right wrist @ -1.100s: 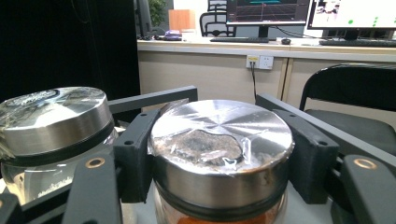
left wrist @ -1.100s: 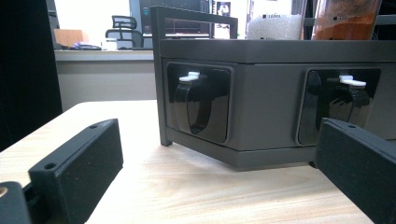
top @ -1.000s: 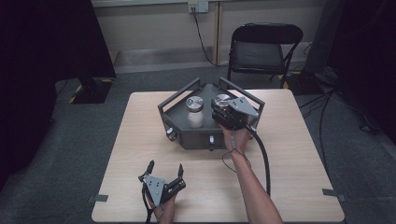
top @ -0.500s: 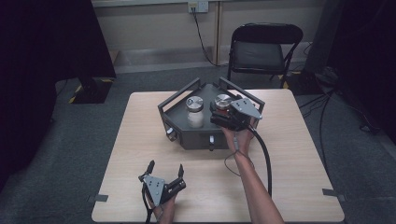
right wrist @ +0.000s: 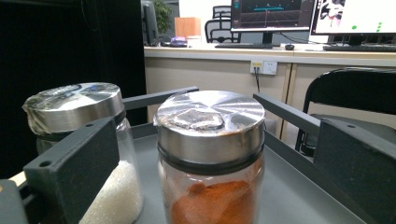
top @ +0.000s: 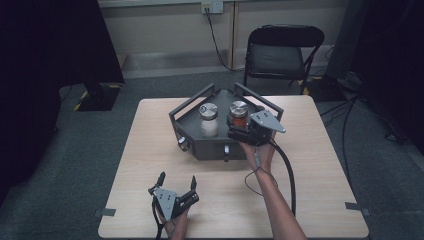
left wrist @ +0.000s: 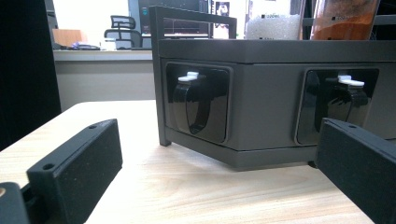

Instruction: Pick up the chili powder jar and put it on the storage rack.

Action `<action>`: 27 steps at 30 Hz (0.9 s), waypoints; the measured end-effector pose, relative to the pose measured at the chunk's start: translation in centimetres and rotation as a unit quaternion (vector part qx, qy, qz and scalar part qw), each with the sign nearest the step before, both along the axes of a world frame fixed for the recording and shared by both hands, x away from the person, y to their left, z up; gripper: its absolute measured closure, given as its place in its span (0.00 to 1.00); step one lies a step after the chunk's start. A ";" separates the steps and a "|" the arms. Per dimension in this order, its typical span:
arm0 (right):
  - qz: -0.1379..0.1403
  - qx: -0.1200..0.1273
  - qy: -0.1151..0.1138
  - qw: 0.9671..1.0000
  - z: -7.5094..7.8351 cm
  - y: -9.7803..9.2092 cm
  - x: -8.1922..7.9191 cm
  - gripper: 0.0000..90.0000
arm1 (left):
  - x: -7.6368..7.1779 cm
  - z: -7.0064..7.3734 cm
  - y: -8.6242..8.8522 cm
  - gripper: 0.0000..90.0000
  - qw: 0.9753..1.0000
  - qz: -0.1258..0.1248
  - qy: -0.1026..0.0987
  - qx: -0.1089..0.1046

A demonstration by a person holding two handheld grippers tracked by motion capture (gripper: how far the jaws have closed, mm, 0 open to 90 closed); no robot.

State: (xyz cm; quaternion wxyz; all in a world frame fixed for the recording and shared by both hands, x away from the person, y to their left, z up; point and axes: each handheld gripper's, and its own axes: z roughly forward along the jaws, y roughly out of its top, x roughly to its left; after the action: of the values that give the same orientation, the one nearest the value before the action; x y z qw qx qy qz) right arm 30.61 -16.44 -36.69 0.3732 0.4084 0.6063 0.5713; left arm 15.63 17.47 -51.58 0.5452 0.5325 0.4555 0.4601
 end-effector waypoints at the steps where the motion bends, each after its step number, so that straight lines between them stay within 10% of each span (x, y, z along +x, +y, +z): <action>1: 0.000 -0.001 -0.001 1.000 0.0 0.0 -0.1 0.00 | 0.0 0.0 0.0 0.01 1.000 0.000 0.000 0.000; 27: -0.009 0.000 -0.053 0.999 -1.9 -1.1 -4.5 0.00 | 0.0 0.0 0.0 0.00 1.000 0.000 0.000 0.000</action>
State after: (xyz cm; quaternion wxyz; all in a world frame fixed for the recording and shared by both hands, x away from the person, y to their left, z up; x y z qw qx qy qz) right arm 26.14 -17.53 -38.59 0.4099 0.3834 0.5821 0.5884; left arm 15.63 17.47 -51.59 0.5457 0.5322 0.4554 0.4600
